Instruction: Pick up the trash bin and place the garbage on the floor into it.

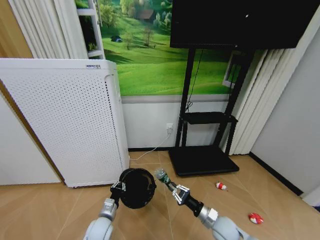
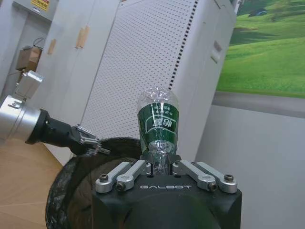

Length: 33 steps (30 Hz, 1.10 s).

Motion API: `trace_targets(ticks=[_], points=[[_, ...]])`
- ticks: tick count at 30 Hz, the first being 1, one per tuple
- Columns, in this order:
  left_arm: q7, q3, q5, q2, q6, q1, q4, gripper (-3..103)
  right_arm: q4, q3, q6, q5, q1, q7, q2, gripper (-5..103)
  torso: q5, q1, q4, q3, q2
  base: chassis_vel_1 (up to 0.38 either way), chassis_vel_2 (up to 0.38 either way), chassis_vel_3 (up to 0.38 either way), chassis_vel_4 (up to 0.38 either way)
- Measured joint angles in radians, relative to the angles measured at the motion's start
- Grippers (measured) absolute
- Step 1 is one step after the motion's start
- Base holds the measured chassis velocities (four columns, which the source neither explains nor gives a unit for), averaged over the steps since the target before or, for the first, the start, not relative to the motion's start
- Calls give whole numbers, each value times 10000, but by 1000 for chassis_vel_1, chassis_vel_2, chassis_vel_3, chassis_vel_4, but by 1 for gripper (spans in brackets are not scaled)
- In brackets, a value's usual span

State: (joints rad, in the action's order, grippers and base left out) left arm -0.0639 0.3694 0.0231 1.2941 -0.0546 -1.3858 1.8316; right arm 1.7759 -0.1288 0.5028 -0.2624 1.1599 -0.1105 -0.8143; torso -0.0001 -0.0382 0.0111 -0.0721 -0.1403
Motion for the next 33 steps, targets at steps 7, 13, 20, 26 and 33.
trace_targets(ticks=[7, 13, 20, 26, 33], points=[[-6, -275, -162, 258, 30, 245, -441, 4, -1135, -1484, -142, -178, -1595, 205, -866, 15, 0, -1, 0, -1, 0, 0, 0, 0, 0], [-8, -362, -190, 361, 50, 365, -639, 4, -1693, -2093, -298, -381, -2129, 390, -1281, 15, -1, -1, 1, -1, 0, 0, 0, 0, 0], [-8, -460, -191, 440, 51, 462, -647, 4, -2383, -2521, -295, -285, -2359, 484, -1712, 15, 0, 0, 2, -1, 0, 0, 0, 0, 0], [-8, -548, -197, 525, 38, 415, -484, 4, -2497, -2556, -454, -226, -2362, 656, -1779, 17, 1, 0, 1, -1, 0, 0, 0, 0, 0], [-6, -602, -222, 570, 27, 367, -386, 4, -2457, -2507, -572, -212, -2325, 696, -1751, 38, 0, 0, 1, -1, 1, 0, 0, 0, 0]])
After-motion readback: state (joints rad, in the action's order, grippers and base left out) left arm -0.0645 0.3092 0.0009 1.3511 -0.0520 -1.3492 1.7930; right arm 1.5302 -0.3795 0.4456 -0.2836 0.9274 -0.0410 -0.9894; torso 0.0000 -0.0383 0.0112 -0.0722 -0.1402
